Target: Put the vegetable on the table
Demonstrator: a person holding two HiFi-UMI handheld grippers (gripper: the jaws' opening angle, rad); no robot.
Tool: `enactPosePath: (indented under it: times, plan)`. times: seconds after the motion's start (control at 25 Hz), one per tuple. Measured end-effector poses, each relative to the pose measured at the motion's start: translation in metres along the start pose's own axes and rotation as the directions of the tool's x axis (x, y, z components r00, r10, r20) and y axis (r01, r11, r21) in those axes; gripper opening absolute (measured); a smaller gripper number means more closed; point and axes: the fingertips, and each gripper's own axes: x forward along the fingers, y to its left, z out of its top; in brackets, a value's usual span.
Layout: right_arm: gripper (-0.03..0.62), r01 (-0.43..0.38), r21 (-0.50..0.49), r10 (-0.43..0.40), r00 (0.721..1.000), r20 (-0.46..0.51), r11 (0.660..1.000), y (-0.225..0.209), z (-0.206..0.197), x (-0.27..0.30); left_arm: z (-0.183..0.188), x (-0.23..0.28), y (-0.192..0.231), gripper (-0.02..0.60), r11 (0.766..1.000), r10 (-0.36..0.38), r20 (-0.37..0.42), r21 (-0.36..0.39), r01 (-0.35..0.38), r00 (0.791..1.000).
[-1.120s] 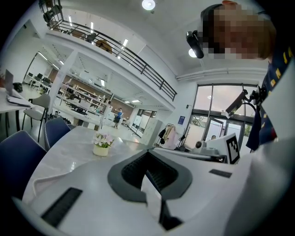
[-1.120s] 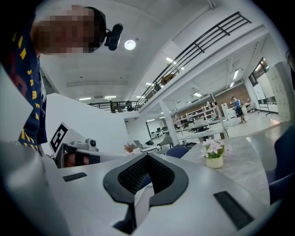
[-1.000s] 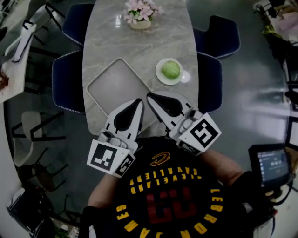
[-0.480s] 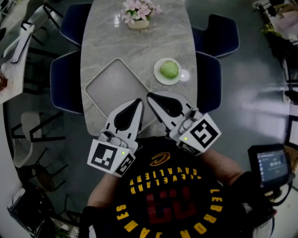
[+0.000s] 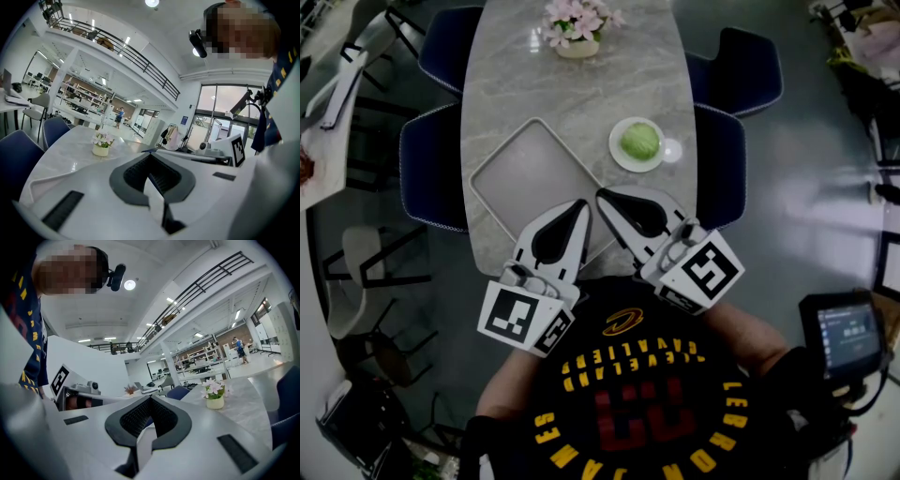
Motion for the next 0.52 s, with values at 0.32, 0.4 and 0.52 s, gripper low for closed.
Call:
enactPosePath:
  times: [0.32,0.4,0.52]
  plan:
    - [0.005,-0.013,-0.002,0.013,1.0,-0.012,1.0,-0.0028,-0.0009,0.0019,0.001,0.0064,0.0013,0.002,1.0,0.006,-0.004,-0.006,-0.006,1.0]
    - [0.005,-0.012,-0.003,0.012,1.0,-0.01,1.0,0.0,-0.0019,0.0014,-0.0005,0.0045,0.0008,0.002,1.0,0.004,-0.002,-0.007,-0.004,1.0]
    - [0.005,-0.004,0.006,0.004,1.0,-0.01,1.0,0.0025,-0.0056,-0.0005,-0.0041,0.0025,0.0001,0.002,1.0,0.0,0.0,-0.01,0.0,1.0]
